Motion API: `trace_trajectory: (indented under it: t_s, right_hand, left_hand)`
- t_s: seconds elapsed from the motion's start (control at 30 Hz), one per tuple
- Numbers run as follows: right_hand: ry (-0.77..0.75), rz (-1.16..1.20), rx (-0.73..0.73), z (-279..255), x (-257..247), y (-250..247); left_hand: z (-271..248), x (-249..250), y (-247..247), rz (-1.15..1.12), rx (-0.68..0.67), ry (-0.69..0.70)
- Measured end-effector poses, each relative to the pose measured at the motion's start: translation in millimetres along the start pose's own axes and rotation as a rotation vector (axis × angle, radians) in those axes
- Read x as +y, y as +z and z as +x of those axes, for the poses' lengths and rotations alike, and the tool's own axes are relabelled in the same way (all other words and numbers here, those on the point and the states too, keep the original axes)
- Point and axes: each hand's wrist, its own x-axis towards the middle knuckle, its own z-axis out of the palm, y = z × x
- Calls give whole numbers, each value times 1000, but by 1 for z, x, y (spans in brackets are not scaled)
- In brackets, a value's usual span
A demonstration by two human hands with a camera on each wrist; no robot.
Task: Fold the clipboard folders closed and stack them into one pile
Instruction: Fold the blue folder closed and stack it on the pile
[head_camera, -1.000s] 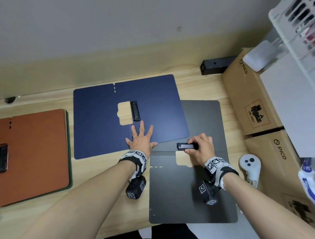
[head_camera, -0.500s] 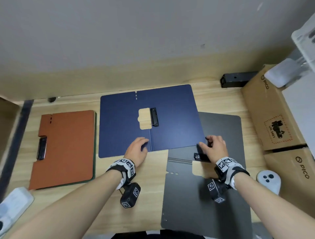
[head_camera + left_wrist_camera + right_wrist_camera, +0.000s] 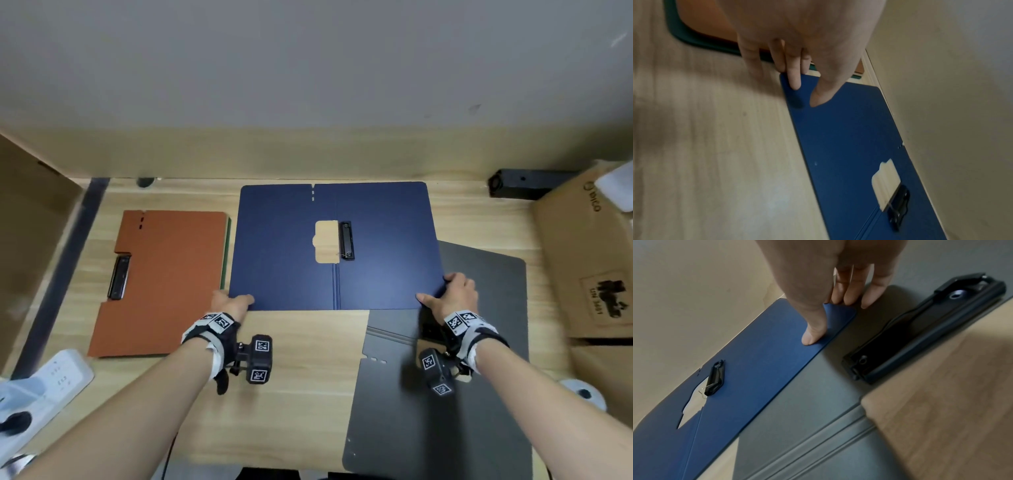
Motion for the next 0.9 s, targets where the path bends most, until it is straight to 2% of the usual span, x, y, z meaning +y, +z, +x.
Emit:
trace_trajectory:
  t_s: [0.17, 0.3, 0.4, 0.5, 0.6, 0.7, 0.9]
  right_hand:
    - [32, 9, 23, 1, 0, 2]
    - [45, 10, 18, 1, 2, 3]
    - [57, 19, 23, 3, 2, 4]
    - [70, 29, 20, 3, -2, 4]
    - [86, 33, 11, 6, -1, 2]
    - [113, 49, 0, 9, -3, -1]
    - [157, 84, -60, 19, 1, -4]
  left_hand:
    - [-7, 1, 4, 31, 51, -10]
    - [-13, 13, -6, -110, 67, -73]
    - [-5, 15, -7, -232, 90, -32]
    - [-27, 30, -7, -333, 170, 87]
    - [-67, 47, -1, -381, 231, 294]
    - [-100, 58, 8, -413, 221, 500]
    - [-124, 66, 22, -409, 138, 588]
